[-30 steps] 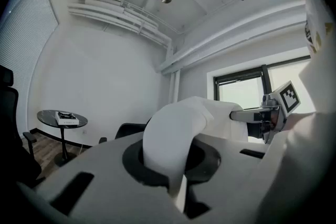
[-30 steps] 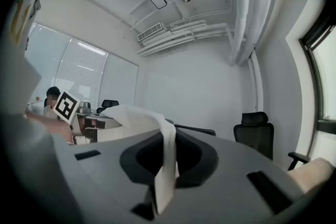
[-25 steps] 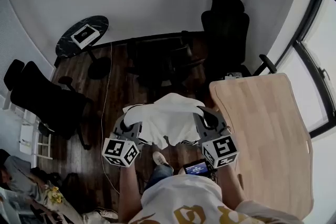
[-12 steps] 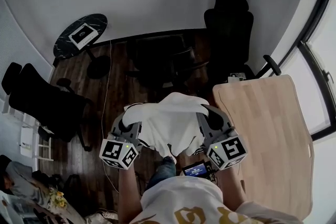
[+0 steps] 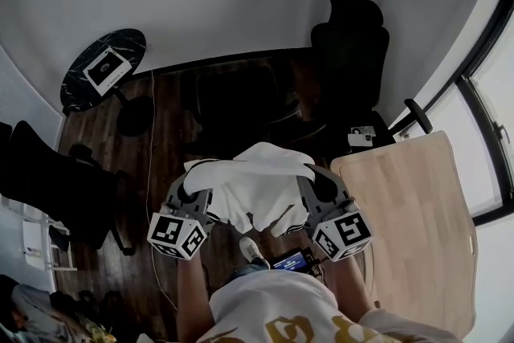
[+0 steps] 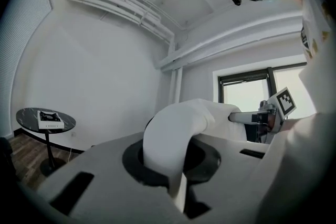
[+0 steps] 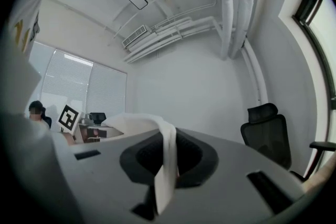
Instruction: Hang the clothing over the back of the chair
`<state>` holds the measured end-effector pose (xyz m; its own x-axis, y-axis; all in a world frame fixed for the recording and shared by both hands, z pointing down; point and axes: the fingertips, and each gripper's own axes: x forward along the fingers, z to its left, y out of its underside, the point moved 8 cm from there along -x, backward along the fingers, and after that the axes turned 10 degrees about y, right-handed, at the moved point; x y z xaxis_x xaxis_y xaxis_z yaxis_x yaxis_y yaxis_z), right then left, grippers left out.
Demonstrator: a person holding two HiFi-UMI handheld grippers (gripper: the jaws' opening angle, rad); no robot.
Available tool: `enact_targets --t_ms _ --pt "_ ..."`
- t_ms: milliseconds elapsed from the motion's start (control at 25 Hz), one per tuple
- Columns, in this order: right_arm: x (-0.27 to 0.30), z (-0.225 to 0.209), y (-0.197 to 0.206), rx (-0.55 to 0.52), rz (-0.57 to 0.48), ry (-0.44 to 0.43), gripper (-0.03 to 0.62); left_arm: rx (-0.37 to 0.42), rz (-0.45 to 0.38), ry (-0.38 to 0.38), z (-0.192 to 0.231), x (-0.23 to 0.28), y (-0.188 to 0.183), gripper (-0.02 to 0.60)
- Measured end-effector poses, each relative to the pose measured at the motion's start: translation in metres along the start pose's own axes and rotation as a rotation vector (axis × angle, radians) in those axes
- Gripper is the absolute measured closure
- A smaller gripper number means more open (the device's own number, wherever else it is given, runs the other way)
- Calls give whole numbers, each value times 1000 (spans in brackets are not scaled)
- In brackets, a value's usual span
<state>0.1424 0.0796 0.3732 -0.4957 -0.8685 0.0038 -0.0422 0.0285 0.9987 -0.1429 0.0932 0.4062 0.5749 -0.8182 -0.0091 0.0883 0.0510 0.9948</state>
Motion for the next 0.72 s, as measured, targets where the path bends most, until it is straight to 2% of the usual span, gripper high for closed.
enact_targets --t_ms 280,720 --pt "70 1 -8 -28 -23 45 571 6 -29 50 67 37 -13 549" --pt "110 -12 -13 -27 -21 99 571 -8 -30 96 106 75 -17 549"
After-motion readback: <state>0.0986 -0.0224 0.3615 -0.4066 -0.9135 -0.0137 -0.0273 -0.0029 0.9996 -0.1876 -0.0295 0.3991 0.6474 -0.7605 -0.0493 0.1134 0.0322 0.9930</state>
